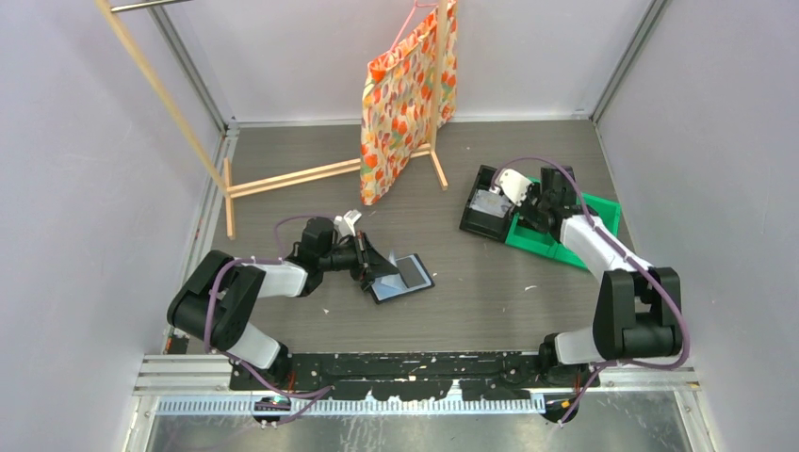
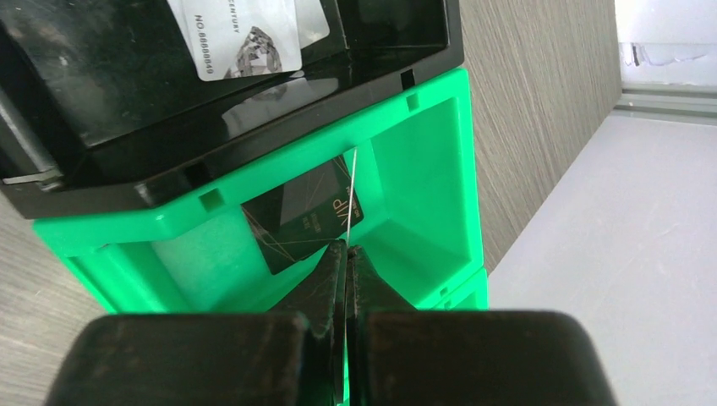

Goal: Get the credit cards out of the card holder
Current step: Place the credit card in the storage box.

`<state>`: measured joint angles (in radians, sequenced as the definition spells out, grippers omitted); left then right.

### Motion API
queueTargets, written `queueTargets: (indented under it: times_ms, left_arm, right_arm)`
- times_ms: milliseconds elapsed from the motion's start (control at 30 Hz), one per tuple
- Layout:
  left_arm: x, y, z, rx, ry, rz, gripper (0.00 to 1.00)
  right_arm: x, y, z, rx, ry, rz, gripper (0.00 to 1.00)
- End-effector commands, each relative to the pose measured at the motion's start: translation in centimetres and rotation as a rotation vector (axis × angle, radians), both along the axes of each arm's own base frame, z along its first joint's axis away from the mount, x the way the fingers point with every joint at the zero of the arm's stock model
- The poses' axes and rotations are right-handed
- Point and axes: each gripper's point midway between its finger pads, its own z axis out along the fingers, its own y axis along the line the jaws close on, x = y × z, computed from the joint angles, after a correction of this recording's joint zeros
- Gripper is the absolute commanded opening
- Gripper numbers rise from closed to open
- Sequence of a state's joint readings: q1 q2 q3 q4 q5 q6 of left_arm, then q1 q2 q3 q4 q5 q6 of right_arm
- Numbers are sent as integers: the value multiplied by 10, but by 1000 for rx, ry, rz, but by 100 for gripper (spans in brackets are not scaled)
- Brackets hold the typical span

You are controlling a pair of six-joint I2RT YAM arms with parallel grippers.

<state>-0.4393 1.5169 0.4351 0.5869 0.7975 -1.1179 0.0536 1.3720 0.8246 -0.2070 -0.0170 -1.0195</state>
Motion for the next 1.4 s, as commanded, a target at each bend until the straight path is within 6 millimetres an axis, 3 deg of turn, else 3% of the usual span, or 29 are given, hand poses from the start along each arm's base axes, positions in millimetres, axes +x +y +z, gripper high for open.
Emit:
queueTargets:
  times_ms: [0,300,333,433,533,767,1000,1167,1267,1367]
  left_arm:
    - [-1,-4,10,-25,-49,-35,1]
    - [1,-2,8,5,-51,-32,0]
    - [1,-3,8,5,-49,-33,0]
    - [1,-2,6,6,-46,-34,0]
    - [1,-3,6,6,-46,-33,1]
    - [1,-3,9,1,-49,-35,0]
    - [1,-3,12,-5,-58,-36,1]
    - [3,-3,17,3,-71,-34,1]
    - [7,-3,16,22,-75,-28,1]
    - [10,-4,11,34,-62,-23,1]
  right_arm:
    - [28,11,16,29,-42,58,1]
    - [32,10,-9,43,-32,48,1]
    - [33,10,-11,49,-41,39,2]
    - [35,8,-17,53,-43,20,21]
    - [33,7,-18,57,-47,7,30]
    - [24,5,-10,67,-73,-18,34]
    - [21,4,29,131,-176,-74,38]
    - [17,6,83,245,-259,-150,46]
    - [10,31,118,485,-224,-216,43]
    - [-7,84,130,720,-77,-188,44]
